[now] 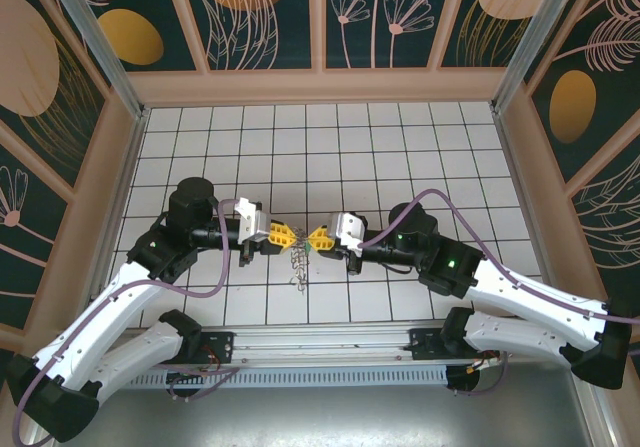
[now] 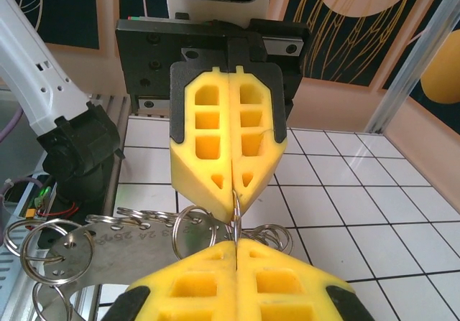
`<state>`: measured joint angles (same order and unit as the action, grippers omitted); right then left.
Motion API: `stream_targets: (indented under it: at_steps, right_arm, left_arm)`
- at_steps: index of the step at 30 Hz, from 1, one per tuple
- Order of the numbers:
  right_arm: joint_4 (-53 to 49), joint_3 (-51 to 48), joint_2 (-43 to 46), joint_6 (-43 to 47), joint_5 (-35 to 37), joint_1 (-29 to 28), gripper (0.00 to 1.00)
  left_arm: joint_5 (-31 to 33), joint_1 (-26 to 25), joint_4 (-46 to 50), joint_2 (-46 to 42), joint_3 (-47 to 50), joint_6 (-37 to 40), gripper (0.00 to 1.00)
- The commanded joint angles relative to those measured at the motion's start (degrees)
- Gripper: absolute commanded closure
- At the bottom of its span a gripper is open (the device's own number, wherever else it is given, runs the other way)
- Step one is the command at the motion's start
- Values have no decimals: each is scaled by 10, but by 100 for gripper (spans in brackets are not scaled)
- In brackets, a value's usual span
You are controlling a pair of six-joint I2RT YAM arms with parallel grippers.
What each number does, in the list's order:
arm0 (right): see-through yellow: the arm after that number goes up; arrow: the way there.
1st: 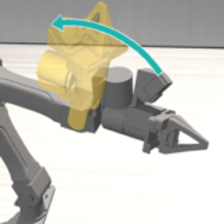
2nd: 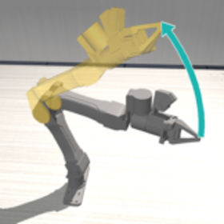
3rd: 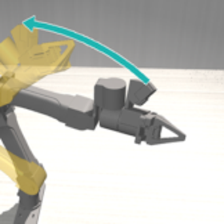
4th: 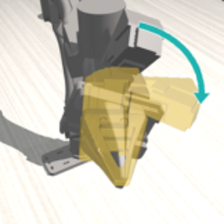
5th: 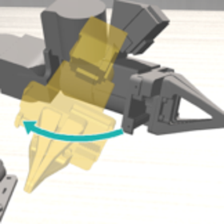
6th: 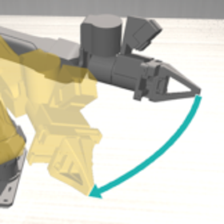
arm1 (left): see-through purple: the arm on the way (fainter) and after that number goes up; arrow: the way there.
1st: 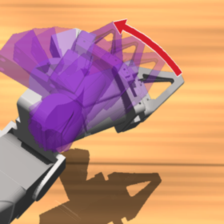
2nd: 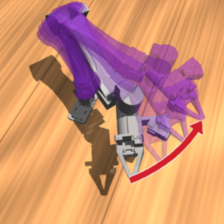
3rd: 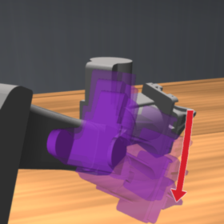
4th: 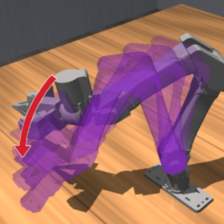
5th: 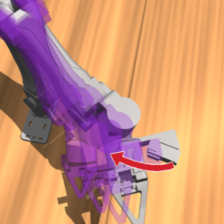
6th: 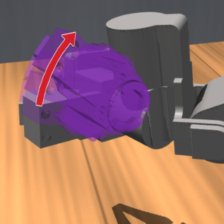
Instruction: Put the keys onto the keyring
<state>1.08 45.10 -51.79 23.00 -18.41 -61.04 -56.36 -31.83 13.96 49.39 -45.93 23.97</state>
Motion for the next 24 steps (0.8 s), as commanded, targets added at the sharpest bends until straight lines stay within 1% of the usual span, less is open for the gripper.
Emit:
stream_targets:
  at_steps: [1,14,24]
  right_arm:
    - [8,6,9,-13,-19,5,100]
    - [12,5,-6,-10,-13,8,100]
    - [25,2,1,-14,-4,14,100]
  left_arm:
    - [-5,-1,-7,-2,-1,8,100]
    - [-6,-1,-6,-4,-3,8,100]
    - [-4,-1,-5,-4,-3,10,100]
